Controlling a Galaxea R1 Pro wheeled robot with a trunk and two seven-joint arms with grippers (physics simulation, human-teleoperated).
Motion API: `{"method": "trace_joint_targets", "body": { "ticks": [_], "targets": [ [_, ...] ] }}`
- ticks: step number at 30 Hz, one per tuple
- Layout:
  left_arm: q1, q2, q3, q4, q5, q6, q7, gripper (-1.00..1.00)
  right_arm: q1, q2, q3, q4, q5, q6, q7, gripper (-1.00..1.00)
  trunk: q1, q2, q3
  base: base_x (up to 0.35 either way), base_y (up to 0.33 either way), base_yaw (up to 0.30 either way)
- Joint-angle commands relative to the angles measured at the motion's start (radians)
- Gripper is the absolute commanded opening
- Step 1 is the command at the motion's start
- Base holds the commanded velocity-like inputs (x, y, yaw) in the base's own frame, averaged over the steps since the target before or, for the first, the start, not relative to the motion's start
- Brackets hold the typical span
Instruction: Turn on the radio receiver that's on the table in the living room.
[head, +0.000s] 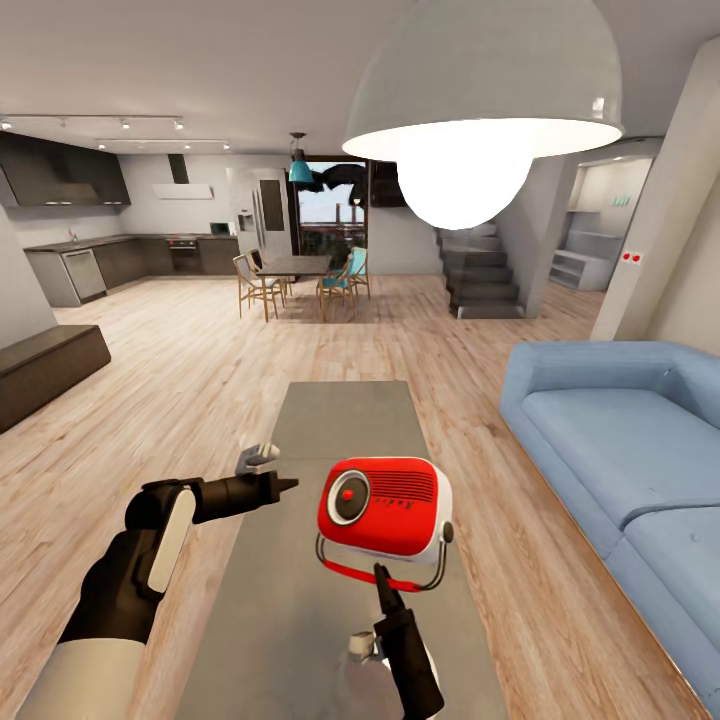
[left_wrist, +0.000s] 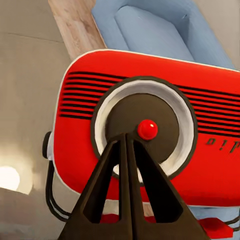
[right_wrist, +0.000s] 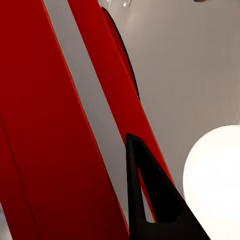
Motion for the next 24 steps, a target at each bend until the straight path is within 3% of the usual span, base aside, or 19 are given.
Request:
{"method": "trace_joint_targets", "body": {
  "ticks": [1, 7, 24],
  "targets": [
    [0.000, -0.001, 0.000, 0.000, 0.000, 0.000, 0.008, -1.00, 0.000, 0.000, 0.003, -0.001, 0.003, -0.002, -0.002, -1.00, 0.000, 0.000, 0.000, 0.000, 0.000, 0.000],
    [-0.003, -0.005, 0.000, 0.001, 0.002, -0.001, 0.036, -1.00, 0.001, 0.000, 0.004, -0.004, 0.005, -0.004, -0.002, -1.00, 0.000, 0.000, 0.000, 0.000, 0.000, 0.000],
    [-0.004, -0.012, -0.003, -0.001, 0.004, -0.001, 0.037, -1.00, 0.001, 0.000, 0.007, -0.022, 0.009, -0.082, 0.011, -1.00, 0.000, 0.000, 0.000, 0.000, 0.000, 0.000]
  ]
}}
